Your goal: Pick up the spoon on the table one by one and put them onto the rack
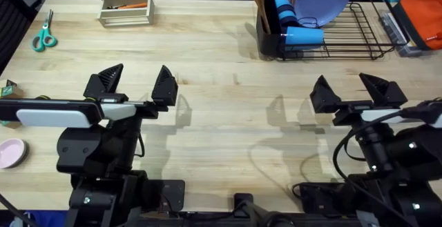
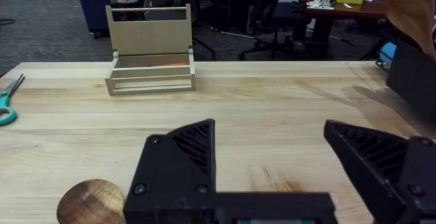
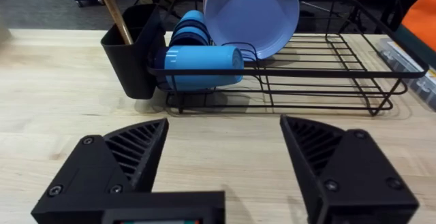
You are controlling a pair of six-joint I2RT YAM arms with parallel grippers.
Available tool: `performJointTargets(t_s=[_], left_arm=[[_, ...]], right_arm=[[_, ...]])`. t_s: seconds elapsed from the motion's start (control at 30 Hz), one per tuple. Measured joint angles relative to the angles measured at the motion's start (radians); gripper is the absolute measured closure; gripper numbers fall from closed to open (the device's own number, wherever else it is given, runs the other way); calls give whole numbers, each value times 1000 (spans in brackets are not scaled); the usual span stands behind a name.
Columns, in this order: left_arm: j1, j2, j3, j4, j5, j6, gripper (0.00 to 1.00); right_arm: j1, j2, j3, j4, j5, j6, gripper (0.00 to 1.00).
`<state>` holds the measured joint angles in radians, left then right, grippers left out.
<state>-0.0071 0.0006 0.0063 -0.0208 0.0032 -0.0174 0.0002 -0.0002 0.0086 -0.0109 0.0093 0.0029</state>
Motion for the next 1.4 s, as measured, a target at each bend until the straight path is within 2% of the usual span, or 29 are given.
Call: performJointTargets(t_s=[0.83,0.93,1.07,1.2,1.3,1.33,1.4], left_arm=[[0,0,2,-9,0,0,6],[0,0,26,-48,-5,0,6],[0,2,143,-199,-53,0,7],[0,52,303,-355,-99,0,7],[0,132,411,-438,-114,0,7],[0,237,520,-522,-124,-1,7],[0,314,603,-588,-128,0,7]], right_arm=[[2,0,2,-11,13,0,5],[2,0,23,-58,20,0,5],[2,4,113,-243,26,1,5],[2,62,236,-343,28,0,5],[2,145,361,-407,28,0,5],[2,261,503,-484,28,0,5],[2,350,599,-541,28,0,5]])
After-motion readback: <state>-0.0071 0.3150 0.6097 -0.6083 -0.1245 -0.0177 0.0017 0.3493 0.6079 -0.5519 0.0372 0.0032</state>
